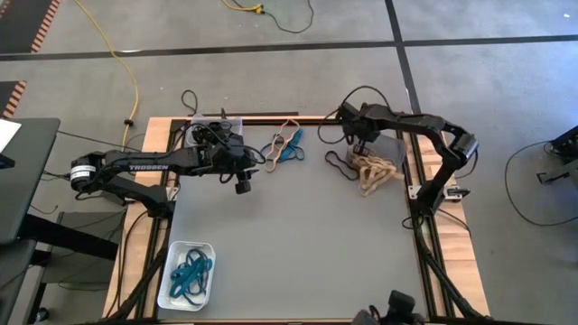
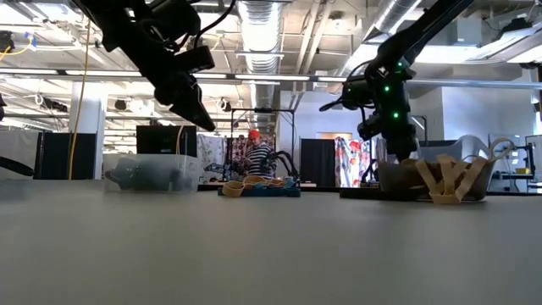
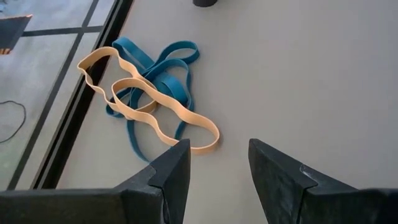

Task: Sort rubber bands into baskets
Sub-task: Adjust the black transparent bin to the top right of the table

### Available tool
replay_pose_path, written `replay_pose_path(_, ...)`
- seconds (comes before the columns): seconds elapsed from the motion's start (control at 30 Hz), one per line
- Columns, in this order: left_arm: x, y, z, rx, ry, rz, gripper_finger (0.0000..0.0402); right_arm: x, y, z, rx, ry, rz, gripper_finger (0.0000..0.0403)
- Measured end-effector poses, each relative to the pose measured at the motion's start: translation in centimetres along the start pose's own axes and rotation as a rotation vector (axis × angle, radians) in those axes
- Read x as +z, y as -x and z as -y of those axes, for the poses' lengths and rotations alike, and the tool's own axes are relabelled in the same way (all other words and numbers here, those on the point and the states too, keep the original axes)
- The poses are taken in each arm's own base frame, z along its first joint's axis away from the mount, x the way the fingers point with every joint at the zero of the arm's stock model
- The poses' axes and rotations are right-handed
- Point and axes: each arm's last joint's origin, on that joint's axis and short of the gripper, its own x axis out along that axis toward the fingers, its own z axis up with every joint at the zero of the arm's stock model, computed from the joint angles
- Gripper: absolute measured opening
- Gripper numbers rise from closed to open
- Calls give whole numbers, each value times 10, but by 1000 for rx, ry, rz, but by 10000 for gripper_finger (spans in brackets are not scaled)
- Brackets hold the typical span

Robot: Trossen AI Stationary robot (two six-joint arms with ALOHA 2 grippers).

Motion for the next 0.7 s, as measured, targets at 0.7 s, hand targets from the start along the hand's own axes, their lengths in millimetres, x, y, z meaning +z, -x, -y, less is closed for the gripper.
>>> replay_pose_path(0.7, 2, 0, 0, 5, 16, 21, 153, 11, -2, 7, 46, 160, 148, 122)
